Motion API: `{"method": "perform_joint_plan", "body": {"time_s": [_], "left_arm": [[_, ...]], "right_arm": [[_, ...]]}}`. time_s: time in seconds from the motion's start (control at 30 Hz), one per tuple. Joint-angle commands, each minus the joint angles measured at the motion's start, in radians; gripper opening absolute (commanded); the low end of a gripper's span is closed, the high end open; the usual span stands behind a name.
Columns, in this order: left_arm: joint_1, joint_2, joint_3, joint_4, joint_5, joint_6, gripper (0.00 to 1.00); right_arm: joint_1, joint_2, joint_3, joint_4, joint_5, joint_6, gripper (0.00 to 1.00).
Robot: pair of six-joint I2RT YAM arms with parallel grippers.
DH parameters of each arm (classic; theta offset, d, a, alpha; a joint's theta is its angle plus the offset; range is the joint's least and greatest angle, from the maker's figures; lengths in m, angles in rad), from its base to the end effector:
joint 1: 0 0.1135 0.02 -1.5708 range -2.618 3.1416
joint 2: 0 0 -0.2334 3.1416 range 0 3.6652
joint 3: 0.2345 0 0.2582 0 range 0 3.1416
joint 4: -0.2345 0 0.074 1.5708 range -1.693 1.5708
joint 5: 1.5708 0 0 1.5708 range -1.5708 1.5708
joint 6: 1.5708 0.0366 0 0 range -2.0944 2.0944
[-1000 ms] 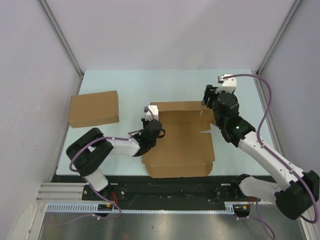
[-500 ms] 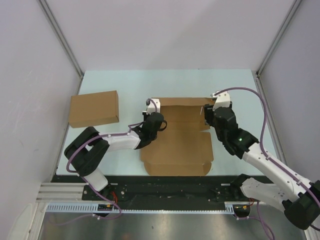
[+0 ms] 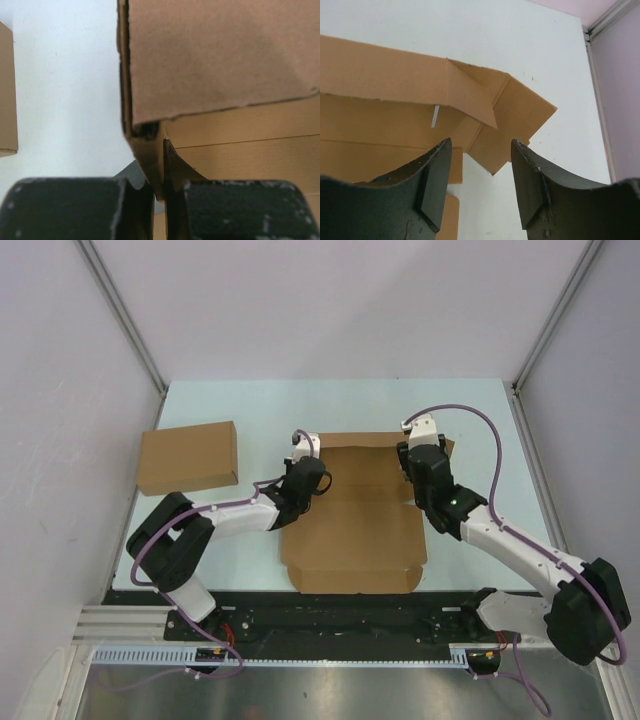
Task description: Fold the paper box
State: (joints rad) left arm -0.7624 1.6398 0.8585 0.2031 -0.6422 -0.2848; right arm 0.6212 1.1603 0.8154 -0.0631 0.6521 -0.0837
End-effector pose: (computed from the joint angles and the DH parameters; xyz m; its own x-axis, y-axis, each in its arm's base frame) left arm 0.2633 -0.2212 0.1556 -0.4328 0.1022 -0.8957 0.0716 0.9943 0.0789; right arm 0.2391 0.1438 0.2582 -0.3207 -0.3112 -0.8946 -0.0365 0.9478 -0.3167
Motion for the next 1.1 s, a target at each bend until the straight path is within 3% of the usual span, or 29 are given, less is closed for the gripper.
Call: {"method": "perform_joint_plan", "body": {"time_s": [0.0,0.27,0.5,0.77,1.0,1.07], "left_arm": [[0.006,-0.032,0.030,-0.074,0.035,0.076,0.00],[0.021,-0.040,0.033,-0.076,0.033,0.093,0.00],[0.023,-0.034,0.024,-0.059,0.027,0.093,0.00],[0.023,-0.031,0.020,-0.051,0.022,0.090,0.00],[0.025,-0.034,0.017,-0.053,0.018,0.084,0.00],[0.025,-0.037,0.014,-0.053,0.015,0.087,0.00]], "right_arm": [[-0.031,0.051,0.008,0.207,0.027,-0.093,0.54],[-0.084,0.148,0.007,0.331,-0.025,-0.126,0.49],[-0.083,0.194,0.008,0.370,-0.058,-0.122,0.42],[-0.084,0.225,0.007,0.367,-0.104,-0.102,0.40],[-0.095,0.234,0.008,0.367,-0.126,-0.070,0.24],[-0.094,0.213,0.007,0.355,-0.117,-0.048,0.29]]}}
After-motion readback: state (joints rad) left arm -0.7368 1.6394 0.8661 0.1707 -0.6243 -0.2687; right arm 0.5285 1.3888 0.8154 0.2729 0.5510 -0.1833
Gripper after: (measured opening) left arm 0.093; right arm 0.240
